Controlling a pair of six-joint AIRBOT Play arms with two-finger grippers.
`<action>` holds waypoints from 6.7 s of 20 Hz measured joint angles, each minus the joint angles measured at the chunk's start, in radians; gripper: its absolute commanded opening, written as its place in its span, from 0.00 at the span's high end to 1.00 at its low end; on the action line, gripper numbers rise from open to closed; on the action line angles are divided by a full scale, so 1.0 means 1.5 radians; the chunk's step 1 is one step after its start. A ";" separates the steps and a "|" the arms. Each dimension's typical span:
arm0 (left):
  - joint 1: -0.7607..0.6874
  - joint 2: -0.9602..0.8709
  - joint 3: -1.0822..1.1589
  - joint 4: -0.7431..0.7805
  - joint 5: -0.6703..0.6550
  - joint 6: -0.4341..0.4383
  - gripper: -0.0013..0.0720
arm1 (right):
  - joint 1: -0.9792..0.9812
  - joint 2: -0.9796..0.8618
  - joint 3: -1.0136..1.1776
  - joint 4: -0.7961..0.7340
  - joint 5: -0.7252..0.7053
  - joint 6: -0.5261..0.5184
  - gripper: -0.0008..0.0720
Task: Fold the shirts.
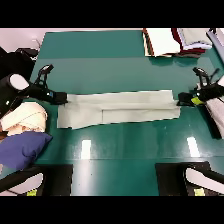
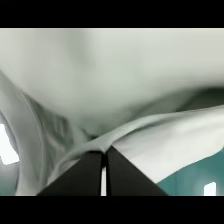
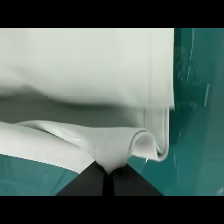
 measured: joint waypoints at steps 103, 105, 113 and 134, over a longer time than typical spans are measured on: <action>-0.212 -0.003 0.351 0.028 0.023 -0.054 0.95 | 0.120 -0.200 0.221 0.263 -0.203 -0.095 0.97; -0.228 -0.003 0.351 0.028 0.030 -0.056 0.95 | 0.007 -0.148 0.200 0.239 -0.196 -0.094 0.97; -0.263 -0.003 0.351 0.020 0.059 -0.080 0.95 | -0.309 -0.099 0.231 0.222 -0.178 -0.117 0.97; -0.267 -0.003 0.351 0.019 0.034 -0.088 0.95 | -0.462 -0.009 0.303 0.134 -0.051 -0.122 0.97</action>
